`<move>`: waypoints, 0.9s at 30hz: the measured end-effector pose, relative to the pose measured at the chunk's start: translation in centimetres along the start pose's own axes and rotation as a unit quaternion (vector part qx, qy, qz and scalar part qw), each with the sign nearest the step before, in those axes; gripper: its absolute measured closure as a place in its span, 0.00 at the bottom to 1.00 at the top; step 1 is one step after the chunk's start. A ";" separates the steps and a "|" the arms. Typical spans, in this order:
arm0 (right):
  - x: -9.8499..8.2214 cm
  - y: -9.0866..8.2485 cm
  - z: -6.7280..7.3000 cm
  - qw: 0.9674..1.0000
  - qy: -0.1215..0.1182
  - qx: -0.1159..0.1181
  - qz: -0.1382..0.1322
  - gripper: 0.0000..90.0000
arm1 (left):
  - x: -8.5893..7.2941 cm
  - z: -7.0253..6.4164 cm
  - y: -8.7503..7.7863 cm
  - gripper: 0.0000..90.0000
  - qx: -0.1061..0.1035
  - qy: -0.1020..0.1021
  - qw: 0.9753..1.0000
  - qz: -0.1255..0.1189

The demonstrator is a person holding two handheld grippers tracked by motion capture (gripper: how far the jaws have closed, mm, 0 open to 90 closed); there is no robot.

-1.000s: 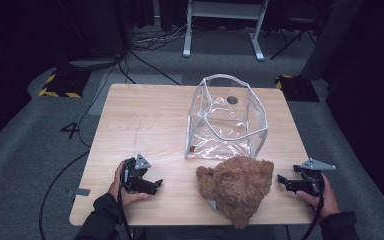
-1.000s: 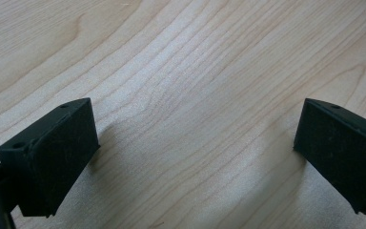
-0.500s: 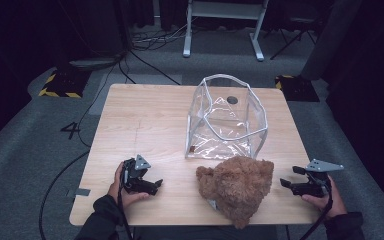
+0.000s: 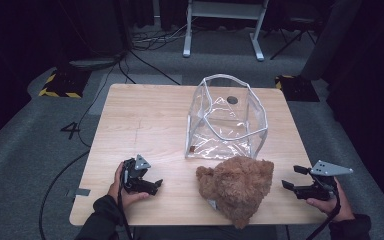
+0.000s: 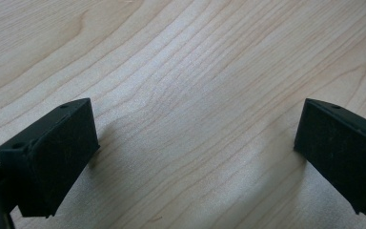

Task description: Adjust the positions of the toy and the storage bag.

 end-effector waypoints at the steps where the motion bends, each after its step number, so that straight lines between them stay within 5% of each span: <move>1: 0.1 -0.2 0.2 1.000 -0.002 0.003 -0.002 0.23 | 0.0 0.0 0.0 0.01 0.000 0.000 1.000 0.000; 27: 3.2 -2.5 5.0 0.995 -0.066 0.062 -0.038 0.23 | 0.0 0.0 0.0 0.01 0.000 0.000 1.000 0.000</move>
Point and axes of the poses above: each handheld gripper's, and its own axes: y roughly forward along the jaws, x roughly out of its top, z roughly to its left, the point moved 4 cm from there along y, roughly forward along the jaws, and after that the axes turned 4 degrees about z, right-handed, at the moved point
